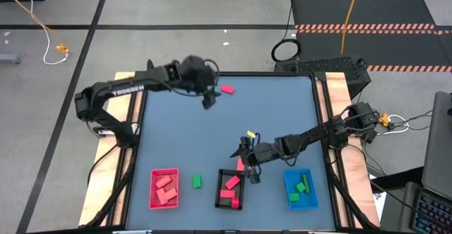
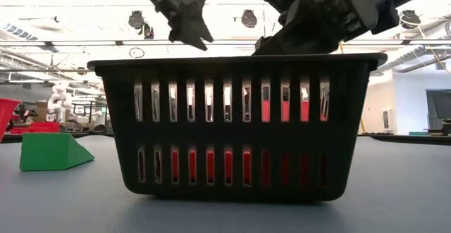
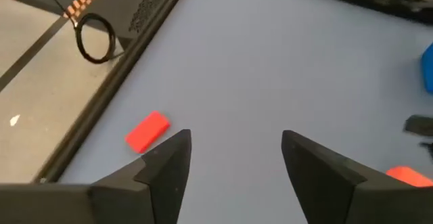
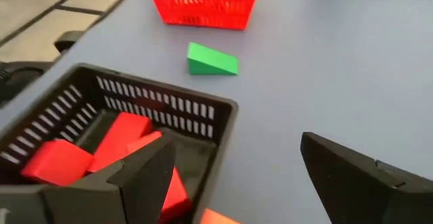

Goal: Sort & place blocks by color
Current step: Put the red block into the black bin

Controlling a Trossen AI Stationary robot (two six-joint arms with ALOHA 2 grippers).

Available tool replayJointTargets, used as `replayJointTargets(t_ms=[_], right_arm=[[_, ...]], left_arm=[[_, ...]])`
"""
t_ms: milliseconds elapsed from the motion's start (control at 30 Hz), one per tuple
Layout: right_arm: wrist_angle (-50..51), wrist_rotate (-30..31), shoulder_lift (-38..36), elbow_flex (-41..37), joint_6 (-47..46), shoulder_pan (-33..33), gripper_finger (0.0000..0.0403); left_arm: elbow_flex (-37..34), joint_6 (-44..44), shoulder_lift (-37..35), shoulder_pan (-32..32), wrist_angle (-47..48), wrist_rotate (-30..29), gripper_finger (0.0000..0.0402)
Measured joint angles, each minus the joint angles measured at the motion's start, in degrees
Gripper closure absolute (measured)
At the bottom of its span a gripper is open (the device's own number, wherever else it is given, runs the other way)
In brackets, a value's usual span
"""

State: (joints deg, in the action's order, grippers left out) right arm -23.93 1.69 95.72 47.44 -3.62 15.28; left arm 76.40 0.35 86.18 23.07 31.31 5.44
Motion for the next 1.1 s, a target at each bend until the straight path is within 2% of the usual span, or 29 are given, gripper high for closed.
replayJointTargets(t_ms=[167, 333, 533, 767, 900, 1100], right_arm=[[0.64, 0.0, 0.0, 0.0, 0.03, -1.72, 0.0097], [0.68, -0.22, -1.73, 0.0, 1.77, -4.09, 0.0109], [1.75, -0.24, -5.68, -0.17, 4.05, -7.07, 0.0112], [2.69, -0.23, -10.89, -4.86, 4.37, -8.67, 0.0112], [1.51, -0.22, -13.98, -9.57, 3.57, -8.95, 0.0113], [-6.06, -0.24, -18.95, -17.35, 1.09, -8.95, 0.0113]], left_arm=[[0.02, 3.66, 3.16, 8.7, 0.52, 6.76, 0.0142], [3.28, 5.62, 10.69, 12.11, 2.53, 9.6, 0.0107], [19.62, 11.95, 24.05, 13.59, 15.54, 9.58, 0.0078], [38.0, 18.89, 38.28, 15.06, 28.57, 9.4, 0.0076], [43.34, 20.7, 44.57, 14.89, 31.67, 7.44, 0.0075], [44.7, 23.03, 48.86, 14.16, 35.72, 6.32, 0.0075]])
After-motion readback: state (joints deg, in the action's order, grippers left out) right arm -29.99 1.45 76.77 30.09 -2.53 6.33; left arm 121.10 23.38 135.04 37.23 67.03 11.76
